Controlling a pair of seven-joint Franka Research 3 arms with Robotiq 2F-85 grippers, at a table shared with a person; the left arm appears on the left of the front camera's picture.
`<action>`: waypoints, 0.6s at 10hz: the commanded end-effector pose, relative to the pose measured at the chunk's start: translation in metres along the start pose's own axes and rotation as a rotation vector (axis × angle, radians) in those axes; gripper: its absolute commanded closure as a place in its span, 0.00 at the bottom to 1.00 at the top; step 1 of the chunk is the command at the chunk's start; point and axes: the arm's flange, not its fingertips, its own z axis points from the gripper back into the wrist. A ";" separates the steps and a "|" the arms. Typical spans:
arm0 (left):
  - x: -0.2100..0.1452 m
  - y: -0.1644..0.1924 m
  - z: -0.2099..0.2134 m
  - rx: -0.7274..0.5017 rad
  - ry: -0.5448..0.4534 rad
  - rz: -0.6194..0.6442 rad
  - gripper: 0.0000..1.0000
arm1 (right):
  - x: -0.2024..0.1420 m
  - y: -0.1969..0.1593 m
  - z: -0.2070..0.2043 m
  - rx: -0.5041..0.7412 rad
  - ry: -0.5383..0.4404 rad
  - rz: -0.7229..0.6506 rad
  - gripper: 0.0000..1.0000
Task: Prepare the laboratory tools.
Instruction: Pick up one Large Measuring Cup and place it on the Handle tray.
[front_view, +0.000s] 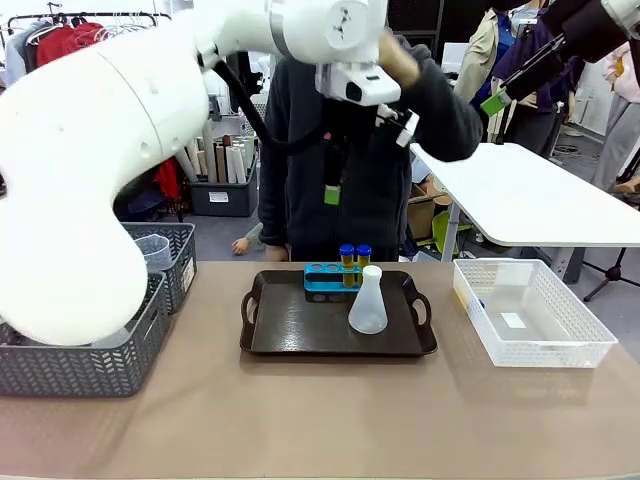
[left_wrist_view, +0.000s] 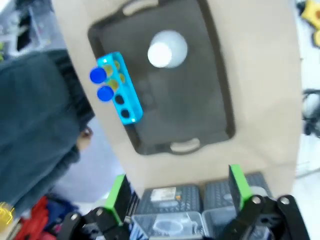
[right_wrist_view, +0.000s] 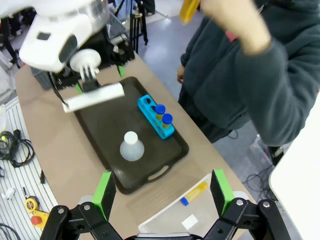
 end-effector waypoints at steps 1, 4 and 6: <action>-0.056 -0.070 -0.017 0.007 -0.008 0.079 0.00 | 0.000 0.000 0.001 0.004 -0.005 0.007 0.00; -0.114 -0.086 0.000 0.000 -0.105 0.162 0.00 | 0.000 0.000 0.001 0.004 -0.005 0.007 0.00; -0.150 -0.099 0.009 0.018 -0.111 0.356 0.00 | 0.000 0.000 0.001 0.004 -0.005 0.007 0.00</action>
